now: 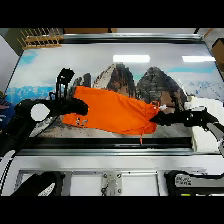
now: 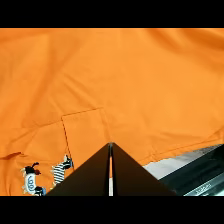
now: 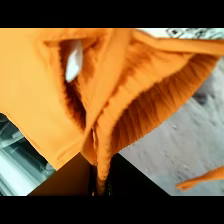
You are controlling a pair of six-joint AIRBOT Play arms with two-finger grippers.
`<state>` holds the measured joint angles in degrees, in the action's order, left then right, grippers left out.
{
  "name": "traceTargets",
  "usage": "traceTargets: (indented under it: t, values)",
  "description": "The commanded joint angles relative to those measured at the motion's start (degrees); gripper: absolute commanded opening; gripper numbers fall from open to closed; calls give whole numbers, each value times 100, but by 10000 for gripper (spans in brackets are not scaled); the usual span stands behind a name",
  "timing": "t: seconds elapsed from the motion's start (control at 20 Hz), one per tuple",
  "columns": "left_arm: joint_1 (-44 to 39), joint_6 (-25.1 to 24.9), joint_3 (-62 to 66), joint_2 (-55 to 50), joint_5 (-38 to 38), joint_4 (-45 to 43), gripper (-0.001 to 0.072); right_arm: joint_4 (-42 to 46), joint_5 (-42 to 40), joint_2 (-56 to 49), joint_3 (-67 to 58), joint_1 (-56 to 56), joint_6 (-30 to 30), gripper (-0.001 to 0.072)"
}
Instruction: Fold the clothes and pants, and hang the long-sleeved shirts on hangers.
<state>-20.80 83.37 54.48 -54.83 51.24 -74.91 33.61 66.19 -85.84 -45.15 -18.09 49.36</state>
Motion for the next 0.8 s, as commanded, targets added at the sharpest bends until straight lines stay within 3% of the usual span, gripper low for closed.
traceTargets:
  t: [0.0, 0.1, 0.4, 0.6, 0.75]
  values:
    - [-4, 2, 4, 4, -2, -4, 7, -17, -28, 236, -614, -9, 507, 10]
    - [-4, 2, 2, 4, 0, -4, 6, 155, -83, 444, -1440, -251, 1200, 9]
    - [-4, 2, 2, 4, -2, -4, 7, 1941, -317, 629, -4079, -1388, 3823, 10]
    - [-4, 2, 2, 4, -7, -7, 6, 2516, -306, 984, -4430, -2293, 4758, 9]
    - [-4, 0, 2, 4, -26, -7, 7, 3637, -131, 1370, -4424, -2802, 5353, 9]
